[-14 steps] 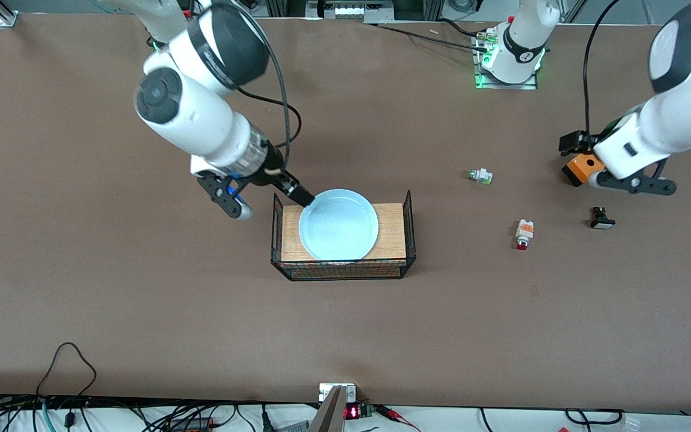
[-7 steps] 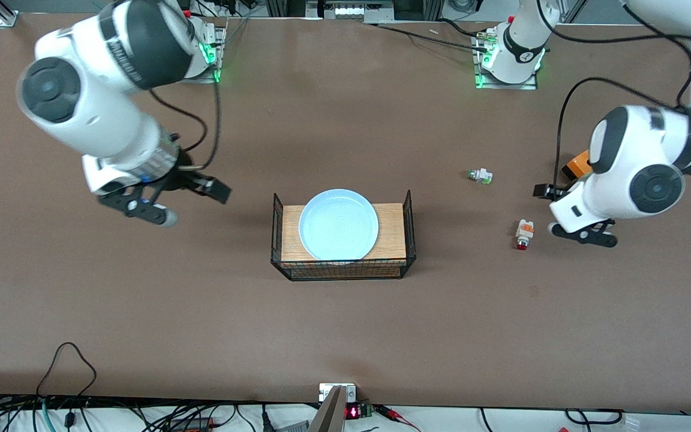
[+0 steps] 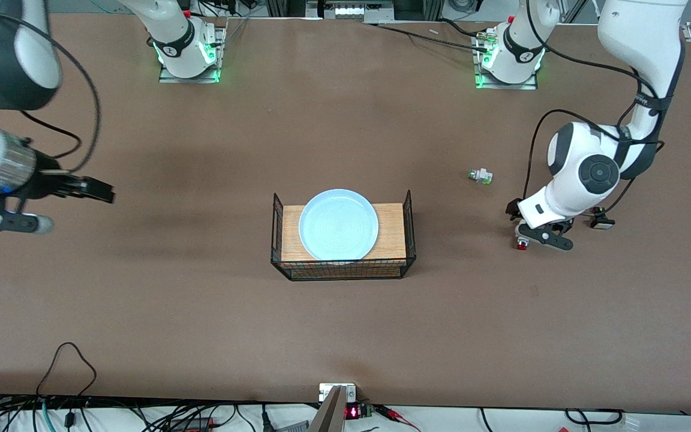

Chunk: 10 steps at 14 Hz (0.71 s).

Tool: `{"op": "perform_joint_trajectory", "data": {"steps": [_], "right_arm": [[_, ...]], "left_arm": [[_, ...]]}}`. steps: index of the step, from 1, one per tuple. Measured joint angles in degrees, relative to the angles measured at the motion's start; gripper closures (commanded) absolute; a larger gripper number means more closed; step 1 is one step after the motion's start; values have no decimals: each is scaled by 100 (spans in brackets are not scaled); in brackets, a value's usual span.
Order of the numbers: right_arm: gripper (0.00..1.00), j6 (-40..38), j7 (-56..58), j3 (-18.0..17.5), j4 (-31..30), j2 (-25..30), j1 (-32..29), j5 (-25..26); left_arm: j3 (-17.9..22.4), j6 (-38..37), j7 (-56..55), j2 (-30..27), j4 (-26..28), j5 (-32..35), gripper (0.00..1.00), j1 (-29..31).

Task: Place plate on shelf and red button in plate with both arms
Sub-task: 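Lower the plate into the basket, open the right gripper, withdraw, then grasp the red push-button with the left gripper and lift it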

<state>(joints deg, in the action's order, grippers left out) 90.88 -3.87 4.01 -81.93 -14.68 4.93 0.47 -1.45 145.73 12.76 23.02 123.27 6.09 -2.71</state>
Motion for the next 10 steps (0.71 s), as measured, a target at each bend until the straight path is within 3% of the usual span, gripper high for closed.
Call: {"op": "perform_joint_trajectory", "data": {"steps": [1,2,5,6,7,9,10], "right_arm": [[0,-21,264,2,0,50,-115,77],[0,-46,367,6,-2,87,-186,99],[0,-99,380,6,-118,268,-238,103],[0,30,378,6,-330,402,-239,103],[0,258,378,6,-621,564,-241,103],[0,488,379,7,-1154,896,-247,104],[0,486,379,7,-1257,1008,-247,104]], "left_arm": [[2,265,61,149,15,0,1,53],[2,439,112,287,15,0,12,104],[1,600,155,482,10,0,48,156],[-5,599,157,495,10,0,66,156],[-11,583,161,497,7,0,76,155],[-32,445,165,482,-42,0,86,151],[-43,346,165,464,-80,0,86,143]]}}
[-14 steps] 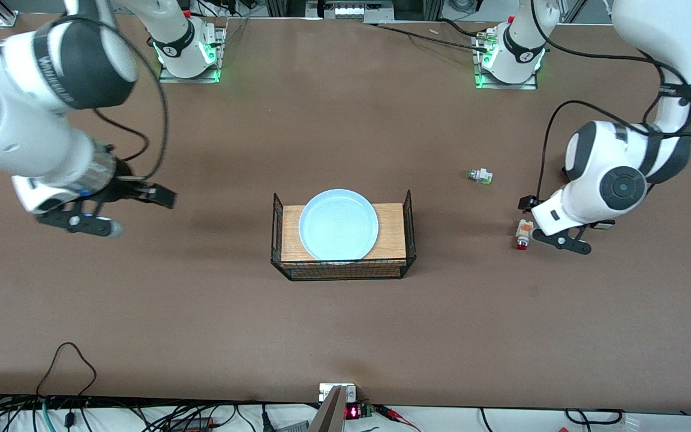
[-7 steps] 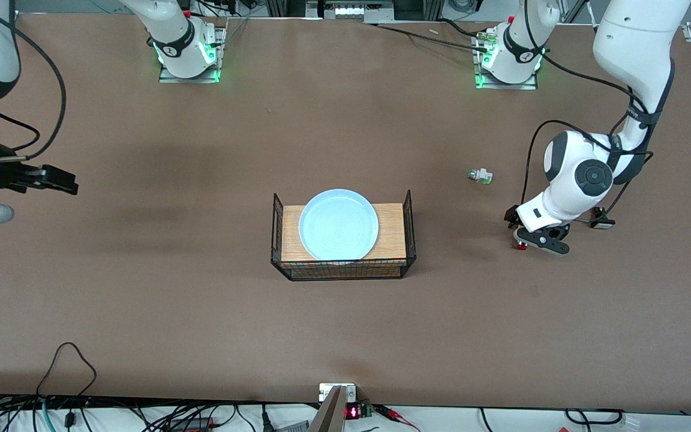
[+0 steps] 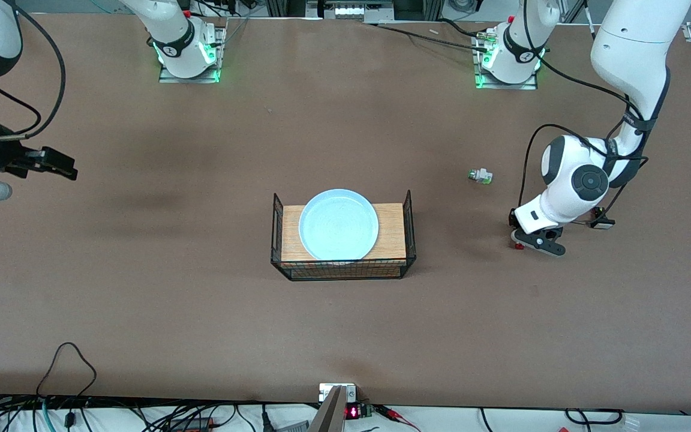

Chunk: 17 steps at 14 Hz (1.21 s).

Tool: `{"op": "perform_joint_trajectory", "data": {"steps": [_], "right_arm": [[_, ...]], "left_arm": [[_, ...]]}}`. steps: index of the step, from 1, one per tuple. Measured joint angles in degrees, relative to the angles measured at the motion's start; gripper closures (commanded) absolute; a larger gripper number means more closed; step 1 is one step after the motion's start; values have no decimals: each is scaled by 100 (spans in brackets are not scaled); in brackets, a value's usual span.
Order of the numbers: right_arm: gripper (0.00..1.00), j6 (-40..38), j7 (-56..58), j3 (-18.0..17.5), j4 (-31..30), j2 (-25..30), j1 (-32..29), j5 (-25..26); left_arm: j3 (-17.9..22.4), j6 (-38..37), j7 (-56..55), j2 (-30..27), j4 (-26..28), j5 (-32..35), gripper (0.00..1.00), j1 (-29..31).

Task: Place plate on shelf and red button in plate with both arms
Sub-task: 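Grasp the red push-button with the left gripper and lift it, then carry the red button over the plate with the left gripper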

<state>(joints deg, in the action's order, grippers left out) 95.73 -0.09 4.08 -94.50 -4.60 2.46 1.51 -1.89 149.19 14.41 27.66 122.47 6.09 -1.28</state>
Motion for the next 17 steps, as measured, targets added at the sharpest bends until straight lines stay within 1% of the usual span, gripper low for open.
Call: {"op": "perform_joint_trajectory", "data": {"steps": [2,3,4,6,7,8,9,10,12,13,15,17], "right_arm": [[0,-27,1,0,-10,140,0,0],[0,-36,1,0,-7,188,0,0],[0,-43,6,0,-7,215,0,0],[0,-67,29,-1,-7,212,-1,0],[0,-105,39,-3,-8,203,0,0],[0,-140,42,-6,-9,199,2,0],[0,-153,43,-8,-9,199,4,0],[0,-153,43,-9,-8,200,3,0],[0,-150,43,-13,-6,200,4,-1],[0,-150,43,-24,-1,201,6,-1],[0,-151,43,-36,7,204,10,-2],[0,-152,43,-37,9,207,10,-2]], "left_arm": [[-110,-474,2,-117,-177,0,86,-7],[-232,-992,2,-216,-398,0,86,-10],[-387,-1666,1,-321,-729,-1,86,-15],[-739,-3165,-17,-497,-1654,-7,86,-33],[-909,-3762,-25,-557,-2135,-36,86,-45],[-1069,-4193,-36,-589,-2565,-152,86,-56],[-1211,-4471,-65,-603,-2927,-424,86,-66],[-1325,-4611,-146,-606,-3198,-813,86,-78],[-1506,-4661,-497,-593,-3521,-1636,86,-160],[-1552,-4658,-741,-560,-3670,-1857,86,-319],[-1562,-4576,-1557,-351,-4182,-1960,86,-915],[-1528,-4418,-2352,70,-4873,-1959,86,-1517]]}}
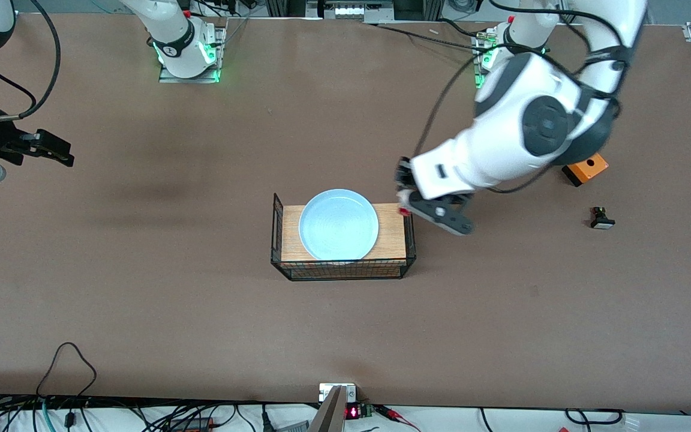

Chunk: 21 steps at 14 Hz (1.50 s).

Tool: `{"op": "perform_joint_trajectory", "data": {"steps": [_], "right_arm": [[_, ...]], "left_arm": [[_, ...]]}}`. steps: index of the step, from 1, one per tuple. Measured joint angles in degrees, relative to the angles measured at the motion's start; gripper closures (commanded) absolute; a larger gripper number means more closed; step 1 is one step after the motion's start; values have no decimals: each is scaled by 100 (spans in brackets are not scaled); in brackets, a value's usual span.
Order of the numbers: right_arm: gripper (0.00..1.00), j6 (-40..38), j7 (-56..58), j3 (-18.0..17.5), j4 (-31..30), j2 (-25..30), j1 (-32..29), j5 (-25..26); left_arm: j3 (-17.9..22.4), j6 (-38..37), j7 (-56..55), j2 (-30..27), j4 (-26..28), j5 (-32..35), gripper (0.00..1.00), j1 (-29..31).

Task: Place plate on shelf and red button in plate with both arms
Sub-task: 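Carry the red button over the plate with the left gripper, then release the red button onto the plate with the left gripper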

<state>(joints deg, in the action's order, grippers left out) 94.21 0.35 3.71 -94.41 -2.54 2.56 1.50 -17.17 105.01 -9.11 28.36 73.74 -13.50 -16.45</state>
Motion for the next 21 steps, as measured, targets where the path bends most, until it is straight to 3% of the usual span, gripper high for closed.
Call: {"op": "perform_joint_trajectory", "data": {"steps": [3,5,7,11,12,13,14,21], "right_arm": [[0,5,0,0,4,2,-1,0],[0,4,0,0,5,2,0,0],[0,5,1,-2,6,2,2,0],[0,9,3,-22,6,2,6,0],[0,10,3,-22,6,2,6,0],[0,11,3,-22,6,2,6,0],[0,20,3,-22,6,2,5,0],[0,53,3,-20,5,1,1,0]], "left_arm": [[207,700,-294,666,-490,180,87,-578],[331,1065,-641,1044,-561,740,87,-990],[426,1189,-1136,1300,-600,1368,86,-1406],[504,1180,-1351,1482,-616,1856,79,-1670],[520,1178,-1351,1506,-613,1901,72,-1670],[540,1176,-1351,1520,-611,1917,47,-1668],[554,1174,-1351,1526,-611,1920,0,-1665],[589,989,-1386,1373,-705,1930,0,-1583]]}}
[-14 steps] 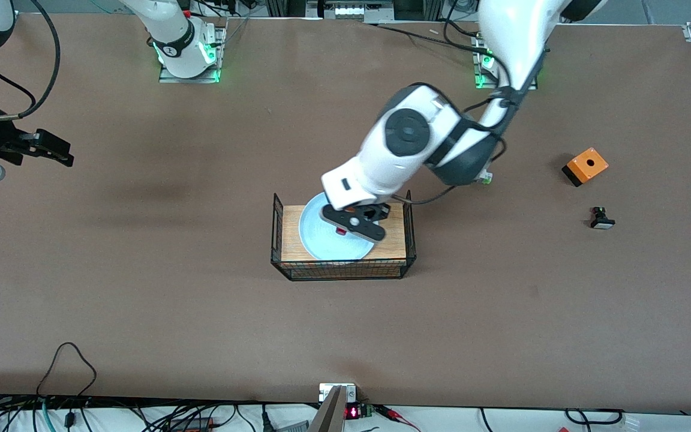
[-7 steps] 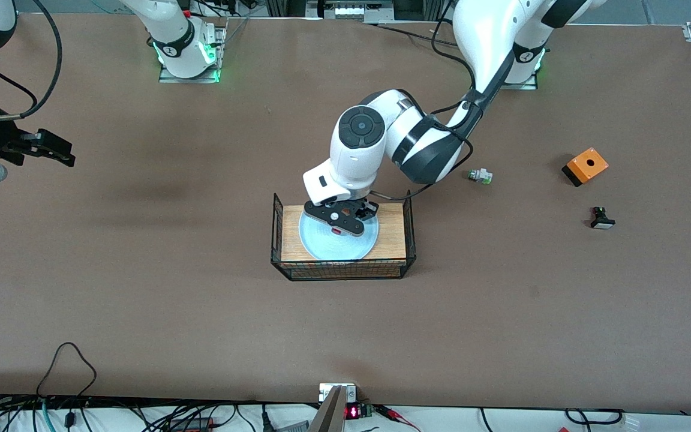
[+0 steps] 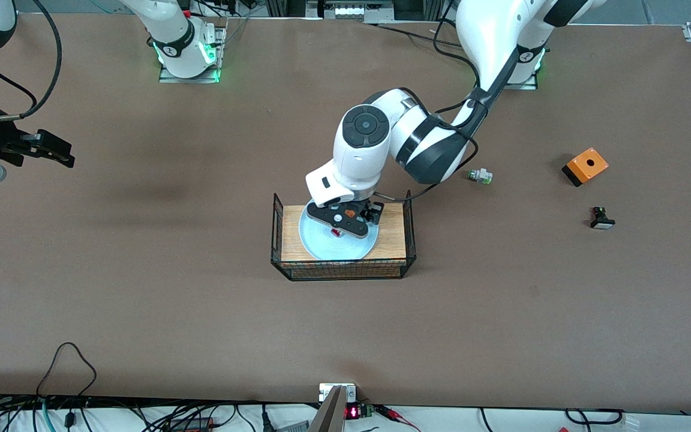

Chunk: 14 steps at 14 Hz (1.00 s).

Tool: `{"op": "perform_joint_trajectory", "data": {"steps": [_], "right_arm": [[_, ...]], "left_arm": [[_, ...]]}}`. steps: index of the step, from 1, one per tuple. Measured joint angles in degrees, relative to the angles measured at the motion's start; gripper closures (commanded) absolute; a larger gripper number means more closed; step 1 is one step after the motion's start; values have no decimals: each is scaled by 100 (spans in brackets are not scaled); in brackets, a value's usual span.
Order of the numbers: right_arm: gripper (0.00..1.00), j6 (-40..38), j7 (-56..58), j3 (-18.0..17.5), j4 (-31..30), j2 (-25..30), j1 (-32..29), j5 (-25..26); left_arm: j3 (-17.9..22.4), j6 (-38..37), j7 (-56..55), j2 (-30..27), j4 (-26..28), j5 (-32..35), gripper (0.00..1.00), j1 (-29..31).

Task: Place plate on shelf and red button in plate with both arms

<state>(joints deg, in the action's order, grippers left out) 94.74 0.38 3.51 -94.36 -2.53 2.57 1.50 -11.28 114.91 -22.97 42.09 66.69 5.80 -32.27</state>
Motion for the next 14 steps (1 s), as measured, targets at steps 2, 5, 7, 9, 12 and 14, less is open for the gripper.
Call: {"op": "perform_joint_trajectory", "data": {"steps": [2,5,7,9,12,14], "right_arm": [[0,4,0,2,0,-1,-3,0],[0,4,0,4,0,-5,-6,0],[0,5,0,6,0,-6,-7,0],[0,42,0,8,0,-10,-9,0],[0,91,0,8,-1,-12,-7,0],[0,91,0,7,0,-12,-6,0]], "left_arm": [[0,-594,-4,-328,-101,0,0,220],[-3,-1786,0,-1065,-169,0,0,756],[3,-2546,1,-1515,-173,2,0,1188],[4,-3209,13,-1773,-170,3,0,1689],[16,-3564,456,-1928,-167,5,0,2418],[168,-3597,1288,-2046,-56,-39,0,2769]]}}
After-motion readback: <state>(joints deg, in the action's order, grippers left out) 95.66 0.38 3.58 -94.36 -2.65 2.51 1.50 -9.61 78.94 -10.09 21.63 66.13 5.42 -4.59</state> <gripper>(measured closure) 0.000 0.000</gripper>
